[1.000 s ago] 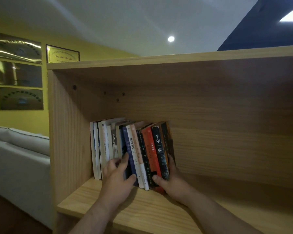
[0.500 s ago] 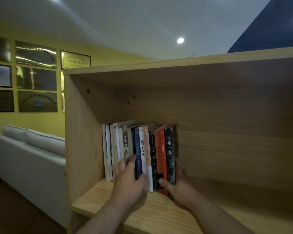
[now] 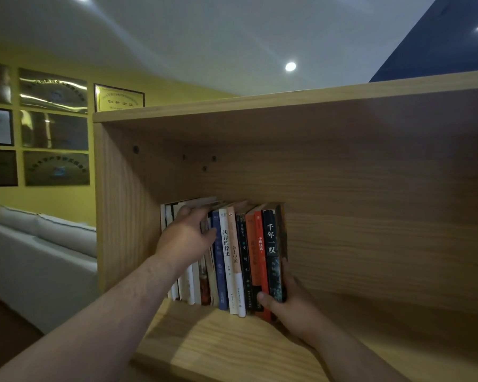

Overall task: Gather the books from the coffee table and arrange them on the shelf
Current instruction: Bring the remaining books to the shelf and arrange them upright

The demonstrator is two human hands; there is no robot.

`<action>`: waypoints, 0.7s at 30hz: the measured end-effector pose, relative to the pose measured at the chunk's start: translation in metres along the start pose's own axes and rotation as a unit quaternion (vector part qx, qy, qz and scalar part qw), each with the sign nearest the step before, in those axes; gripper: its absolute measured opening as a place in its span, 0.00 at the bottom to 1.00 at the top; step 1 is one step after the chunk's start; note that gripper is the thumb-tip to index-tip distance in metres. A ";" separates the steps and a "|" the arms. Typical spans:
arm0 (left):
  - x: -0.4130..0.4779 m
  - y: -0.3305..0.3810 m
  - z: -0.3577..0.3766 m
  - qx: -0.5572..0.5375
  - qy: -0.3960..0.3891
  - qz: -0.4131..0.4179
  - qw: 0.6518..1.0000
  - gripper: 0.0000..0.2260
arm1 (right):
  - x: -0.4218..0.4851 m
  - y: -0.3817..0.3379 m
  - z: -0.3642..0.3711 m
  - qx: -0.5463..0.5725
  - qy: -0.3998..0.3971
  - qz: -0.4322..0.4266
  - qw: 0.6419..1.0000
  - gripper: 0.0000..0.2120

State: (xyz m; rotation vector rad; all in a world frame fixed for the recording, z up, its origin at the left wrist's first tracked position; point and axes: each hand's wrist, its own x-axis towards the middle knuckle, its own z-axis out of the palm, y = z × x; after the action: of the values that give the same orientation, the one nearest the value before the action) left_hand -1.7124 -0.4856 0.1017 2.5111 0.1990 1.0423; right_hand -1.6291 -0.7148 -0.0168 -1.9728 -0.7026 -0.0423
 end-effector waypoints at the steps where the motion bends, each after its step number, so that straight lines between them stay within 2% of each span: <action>1: -0.003 0.001 0.002 0.003 0.019 0.008 1.000 0.22 | -0.001 -0.001 0.000 -0.001 0.002 0.001 1.000 0.49; 4: -0.009 0.009 0.007 -0.005 0.063 0.032 0.997 0.20 | -0.001 -0.001 0.000 -0.011 0.004 0.002 1.000 0.50; 7: -0.012 0.020 0.000 -0.034 0.089 0.022 0.995 0.18 | -0.002 -0.003 -0.001 -0.002 0.005 0.007 1.000 0.50; 13: -0.026 0.018 -0.031 -0.043 0.079 0.007 0.996 0.15 | -0.006 -0.006 -0.003 0.009 -0.003 0.003 1.000 0.51; 16: -0.049 0.012 -0.030 -0.140 0.081 -0.020 0.987 0.20 | -0.007 -0.008 -0.003 0.012 -0.002 0.001 1.000 0.49; 18: -0.064 0.008 -0.022 -0.227 0.081 -0.078 0.967 0.22 | -0.007 -0.008 -0.002 0.017 0.004 0.010 1.000 0.48; 21: -0.083 0.001 0.001 -0.270 0.025 -0.136 0.953 0.13 | -0.008 -0.008 -0.003 0.033 0.023 0.017 0.999 0.43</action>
State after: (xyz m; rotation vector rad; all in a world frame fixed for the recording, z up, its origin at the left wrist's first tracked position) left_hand -1.7707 -0.5099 0.0480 1.9048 0.2292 0.9000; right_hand -1.6387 -0.7178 -0.0112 -1.9143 -0.6325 -0.0427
